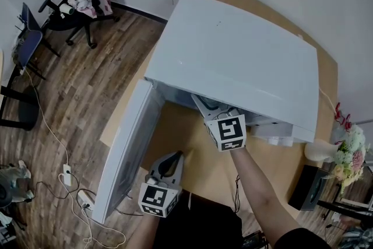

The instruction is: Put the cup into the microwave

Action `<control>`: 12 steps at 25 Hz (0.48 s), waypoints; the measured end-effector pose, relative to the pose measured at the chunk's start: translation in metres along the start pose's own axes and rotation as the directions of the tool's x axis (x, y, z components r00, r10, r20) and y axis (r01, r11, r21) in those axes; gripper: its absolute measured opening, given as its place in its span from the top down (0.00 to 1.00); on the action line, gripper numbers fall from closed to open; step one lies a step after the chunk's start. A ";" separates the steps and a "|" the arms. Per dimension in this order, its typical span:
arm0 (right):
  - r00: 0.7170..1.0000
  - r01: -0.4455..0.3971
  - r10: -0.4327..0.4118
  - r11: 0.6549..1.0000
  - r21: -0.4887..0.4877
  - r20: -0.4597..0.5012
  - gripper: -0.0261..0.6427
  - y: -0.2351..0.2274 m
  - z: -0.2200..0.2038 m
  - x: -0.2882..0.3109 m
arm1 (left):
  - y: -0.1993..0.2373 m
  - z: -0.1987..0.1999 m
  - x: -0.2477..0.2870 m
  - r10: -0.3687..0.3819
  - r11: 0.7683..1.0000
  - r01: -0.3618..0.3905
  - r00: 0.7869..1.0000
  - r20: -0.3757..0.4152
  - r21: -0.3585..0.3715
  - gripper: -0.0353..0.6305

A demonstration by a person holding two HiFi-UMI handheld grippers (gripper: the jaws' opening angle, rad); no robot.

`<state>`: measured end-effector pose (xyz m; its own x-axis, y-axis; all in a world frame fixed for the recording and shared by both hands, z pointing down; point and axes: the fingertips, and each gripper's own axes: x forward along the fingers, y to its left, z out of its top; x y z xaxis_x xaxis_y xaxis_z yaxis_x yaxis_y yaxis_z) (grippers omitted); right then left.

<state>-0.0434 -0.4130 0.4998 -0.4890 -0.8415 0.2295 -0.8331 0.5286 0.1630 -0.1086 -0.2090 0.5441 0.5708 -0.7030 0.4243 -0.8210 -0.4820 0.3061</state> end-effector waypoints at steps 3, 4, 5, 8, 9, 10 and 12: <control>1.000 -0.001 0.000 1.000 0.020 0.009 0.41 -0.004 0.000 0.002 | -0.001 0.000 0.001 -0.003 1.000 0.003 1.000 0.002 -0.002 0.94; 1.000 -0.002 0.001 1.000 0.029 0.011 0.41 -0.006 0.000 0.003 | -0.001 0.001 0.001 -0.004 1.000 0.004 1.000 0.003 -0.002 0.94; 1.000 -0.003 0.003 0.999 0.039 0.013 0.41 -0.007 0.000 0.003 | -0.002 0.001 0.001 -0.004 1.000 0.004 1.000 0.004 -0.003 0.94; 1.000 -0.005 0.004 0.997 0.074 0.016 0.41 -0.010 -0.001 0.003 | -0.002 0.001 0.002 -0.004 1.000 0.004 1.000 0.008 -0.004 0.94; 1.000 -0.001 0.000 0.996 0.088 0.015 0.41 -0.011 -0.003 0.003 | -0.003 0.001 0.002 -0.005 1.000 0.005 1.000 0.008 -0.005 0.94; 1.000 0.007 -0.008 0.995 0.099 0.010 0.41 -0.014 -0.005 0.002 | -0.003 0.001 0.003 -0.006 1.000 0.006 1.000 0.008 -0.005 0.94; 1.000 0.029 -0.029 0.996 0.088 -0.006 0.41 -0.019 -0.010 0.002 | -0.004 0.000 0.003 -0.008 1.000 0.008 1.000 0.006 -0.005 0.94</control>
<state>-0.0263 -0.4233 0.5067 -0.4634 -0.8557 0.2304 -0.8664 0.4921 0.0848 -0.1031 -0.2088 0.5445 0.5772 -0.7020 0.4171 -0.8164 -0.4849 0.3135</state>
